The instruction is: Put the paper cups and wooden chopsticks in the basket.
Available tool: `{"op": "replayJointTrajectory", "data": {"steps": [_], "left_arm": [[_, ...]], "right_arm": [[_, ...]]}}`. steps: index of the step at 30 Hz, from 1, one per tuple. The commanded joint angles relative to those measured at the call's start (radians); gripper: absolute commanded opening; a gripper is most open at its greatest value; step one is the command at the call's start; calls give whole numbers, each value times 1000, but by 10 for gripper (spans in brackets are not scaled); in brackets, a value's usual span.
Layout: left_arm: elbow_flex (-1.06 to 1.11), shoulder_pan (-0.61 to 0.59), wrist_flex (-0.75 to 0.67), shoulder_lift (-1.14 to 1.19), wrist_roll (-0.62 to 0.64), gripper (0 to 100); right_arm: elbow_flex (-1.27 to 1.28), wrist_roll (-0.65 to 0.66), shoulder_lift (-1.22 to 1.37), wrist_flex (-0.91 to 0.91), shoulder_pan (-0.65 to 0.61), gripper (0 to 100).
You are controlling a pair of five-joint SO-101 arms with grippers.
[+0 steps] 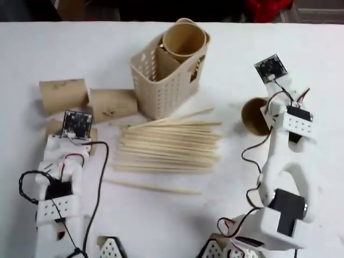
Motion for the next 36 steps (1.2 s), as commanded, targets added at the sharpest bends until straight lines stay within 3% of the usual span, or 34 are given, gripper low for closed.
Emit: {"op": "replayJointTrajectory", "data": {"steps": [1, 10, 17, 24, 29, 36], "left_arm": [[9, 18, -3, -5, -11, 154], [9, 18, -3, -5, -11, 154], [9, 18, -3, -5, -11, 154], [9, 18, -3, -5, -11, 154], [9, 18, -3, -5, -11, 154], [9, 18, -3, -5, -11, 154]], "right_arm": [[-5, -60, -137, 177, -28, 17], [-55, -178, -498, 469, -151, 17], [-338, -331, -587, 636, -259, 17], [-747, -525, -441, 630, -367, 17], [-937, -623, -232, 526, -478, 17], [-1114, -649, 51, 493, -533, 17]]}}
